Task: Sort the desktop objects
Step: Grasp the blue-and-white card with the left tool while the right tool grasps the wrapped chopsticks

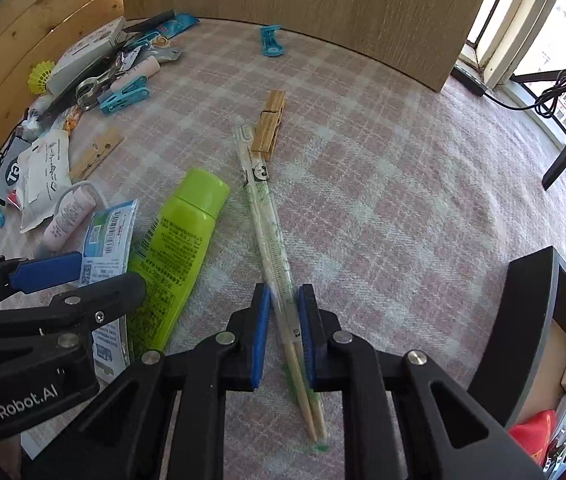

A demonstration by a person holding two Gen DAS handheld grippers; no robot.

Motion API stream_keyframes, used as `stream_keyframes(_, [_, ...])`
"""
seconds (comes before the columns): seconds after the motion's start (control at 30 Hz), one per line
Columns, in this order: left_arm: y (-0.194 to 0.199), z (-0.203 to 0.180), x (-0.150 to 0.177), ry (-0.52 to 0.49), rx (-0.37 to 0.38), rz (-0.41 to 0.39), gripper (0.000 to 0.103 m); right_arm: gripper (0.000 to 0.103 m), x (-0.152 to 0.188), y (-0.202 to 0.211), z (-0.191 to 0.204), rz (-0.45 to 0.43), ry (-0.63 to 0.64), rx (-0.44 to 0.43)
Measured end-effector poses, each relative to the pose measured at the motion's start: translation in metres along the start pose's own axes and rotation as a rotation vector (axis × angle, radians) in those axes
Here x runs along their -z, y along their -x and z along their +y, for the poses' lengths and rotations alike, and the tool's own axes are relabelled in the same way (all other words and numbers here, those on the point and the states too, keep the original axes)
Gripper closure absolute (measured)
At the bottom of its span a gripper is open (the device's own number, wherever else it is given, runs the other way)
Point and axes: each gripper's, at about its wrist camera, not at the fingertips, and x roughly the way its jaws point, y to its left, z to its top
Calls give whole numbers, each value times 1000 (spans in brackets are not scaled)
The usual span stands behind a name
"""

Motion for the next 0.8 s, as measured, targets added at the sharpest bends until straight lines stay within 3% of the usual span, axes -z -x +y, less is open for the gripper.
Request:
stream_keyframes(0.17, [15, 1, -5, -8, 11, -15, 49, 96, 5, 8, -7, -8, -34, -27])
stream_keyframes(0.47, [34, 2, 2, -26, 23, -47, 49, 98, 13, 27, -14, -37, -86, -60])
stream_keyframes(0.57, [42, 2, 10, -24, 31, -58, 50, 98, 31, 40, -16, -72, -110, -56])
stream_keyframes(0.6, [44, 1, 11, -25, 36, -60, 60, 98, 35, 46, -21, -80, -119, -61])
stream_keyframes(0.63, [45, 0, 12, -24, 40, -53, 89, 98, 38, 49, -23, -86, -127, -66])
stream_keyframes(0.67, [43, -7, 9, -21, 42, -52, 87, 98, 39, 52, -24, -92, -136, -68])
stream_keyframes(0.8, [35, -20, 0, -56, 41, -56, 98, 98, 34, 59, -23, -115, -149, -59])
